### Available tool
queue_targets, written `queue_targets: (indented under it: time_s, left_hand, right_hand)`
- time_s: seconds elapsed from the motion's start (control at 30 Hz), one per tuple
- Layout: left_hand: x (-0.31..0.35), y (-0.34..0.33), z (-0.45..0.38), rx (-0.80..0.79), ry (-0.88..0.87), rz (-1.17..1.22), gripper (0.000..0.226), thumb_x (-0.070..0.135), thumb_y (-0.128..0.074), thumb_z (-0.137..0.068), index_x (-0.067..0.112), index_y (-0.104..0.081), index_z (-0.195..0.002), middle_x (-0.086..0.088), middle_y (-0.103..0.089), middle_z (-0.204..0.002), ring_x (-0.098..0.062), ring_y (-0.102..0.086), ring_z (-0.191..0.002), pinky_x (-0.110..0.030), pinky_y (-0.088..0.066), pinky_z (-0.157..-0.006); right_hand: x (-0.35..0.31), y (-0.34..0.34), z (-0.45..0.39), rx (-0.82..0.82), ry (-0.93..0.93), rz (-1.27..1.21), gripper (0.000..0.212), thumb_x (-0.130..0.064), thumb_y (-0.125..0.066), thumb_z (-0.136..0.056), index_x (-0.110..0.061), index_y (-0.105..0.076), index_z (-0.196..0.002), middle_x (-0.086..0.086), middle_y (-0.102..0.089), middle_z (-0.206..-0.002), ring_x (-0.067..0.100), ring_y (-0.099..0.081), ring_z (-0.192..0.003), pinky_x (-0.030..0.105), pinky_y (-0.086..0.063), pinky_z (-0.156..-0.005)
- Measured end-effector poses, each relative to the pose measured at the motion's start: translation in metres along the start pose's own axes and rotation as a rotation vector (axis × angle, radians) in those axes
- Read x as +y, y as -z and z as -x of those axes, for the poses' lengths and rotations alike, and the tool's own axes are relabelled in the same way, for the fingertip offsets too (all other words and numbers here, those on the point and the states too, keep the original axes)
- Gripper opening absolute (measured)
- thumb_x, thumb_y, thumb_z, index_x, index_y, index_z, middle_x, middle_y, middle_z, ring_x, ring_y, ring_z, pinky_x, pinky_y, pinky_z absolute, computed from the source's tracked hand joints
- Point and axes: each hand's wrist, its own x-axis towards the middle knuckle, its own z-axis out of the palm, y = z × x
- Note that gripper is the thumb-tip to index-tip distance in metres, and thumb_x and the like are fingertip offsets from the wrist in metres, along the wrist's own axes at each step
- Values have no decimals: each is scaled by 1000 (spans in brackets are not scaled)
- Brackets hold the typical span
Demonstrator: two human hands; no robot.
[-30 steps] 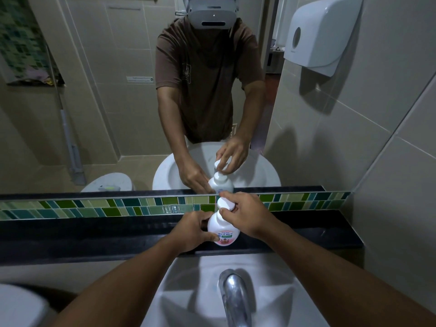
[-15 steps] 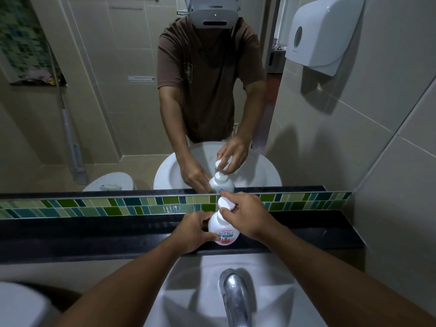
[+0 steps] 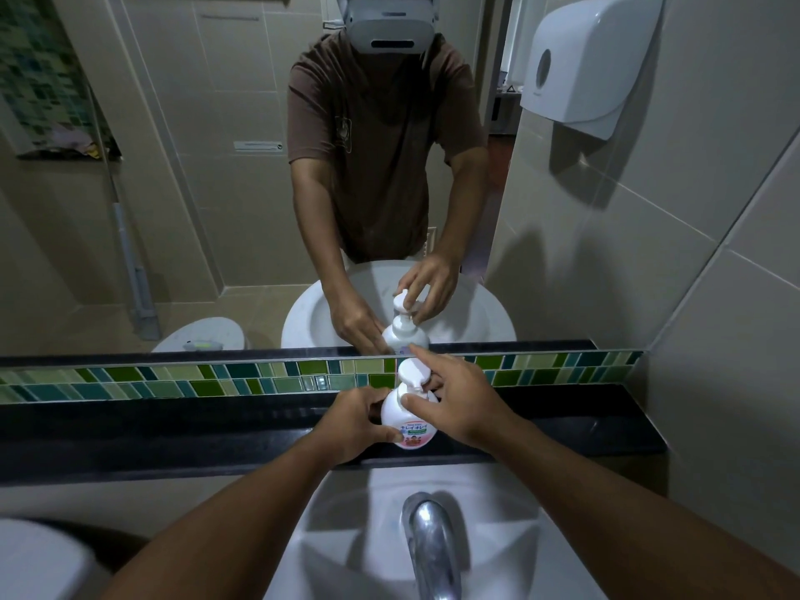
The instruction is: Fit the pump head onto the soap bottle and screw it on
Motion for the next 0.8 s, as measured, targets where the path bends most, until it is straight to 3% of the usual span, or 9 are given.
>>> queue_targets:
  time_s: [0.07,0.13,0.27,0.43,0.53,0.67,0.8]
  left_hand:
    - [2,0,0,8,2,-8,50,14,-99,-68,17,-79,-114,3,-84,-106,-10,-80,-99,-42,-63,-97]
    - [3,0,1,10,-6,-23,50,15,-99,-68,18,-79,-114,2,-84,-108,-10,-79,-100,-42,-63,-97]
    - [3,-1,2,11,-15,-40,49,17,-98,-69,20,-79,-114,3,-83,-109,-9,-79,-100,-42,-63,-97]
    - [10,-2,5,18,-35,-99,50,18,-96,-72,21,-76,-118,2,-79,-113,-14,-75,-103,-39,-60,-98]
    - [13,-3,7,34,-41,-153,51,18,-93,-75,21,-73,-122,-1,-75,-118,-19,-70,-106,-40,-57,-98]
    - [13,-4,9,22,-52,-178,68,20,-94,-73,26,-66,-136,2,-74,-128,-18,-69,-113,-39,-57,-102]
    - [3,-1,9,8,-19,-244,92,47,-90,-67,35,-49,-149,4,-68,-141,-19,-67,-125,-47,-57,-105]
  right_hand:
    - [2,-1,3,11,1,6,73,-25,-79,-85,-23,-48,-151,3,-65,-126,10,-65,-100,7,-45,-87]
    - [4,-2,4,17,15,10,71,-27,-79,-86,-20,-50,-150,5,-64,-133,6,-62,-104,2,-38,-87]
    - [3,-3,4,19,29,22,71,-31,-78,-88,-17,-49,-151,7,-64,-137,1,-52,-114,11,-36,-97]
    - [5,-4,5,-13,-7,18,76,-25,-76,-88,-24,-41,-155,8,-64,-120,9,-59,-100,18,-44,-91]
    - [6,-6,5,-23,-21,32,78,-25,-75,-87,-23,-39,-156,9,-67,-127,14,-63,-109,23,-46,-96]
    - [5,-7,6,-22,-60,-9,84,-23,-75,-87,-26,-33,-159,6,-68,-128,13,-64,-113,25,-49,-98]
    - [7,-5,6,29,-99,2,90,-30,-75,-84,-27,-28,-161,1,-61,-142,14,-58,-128,34,-47,-109]
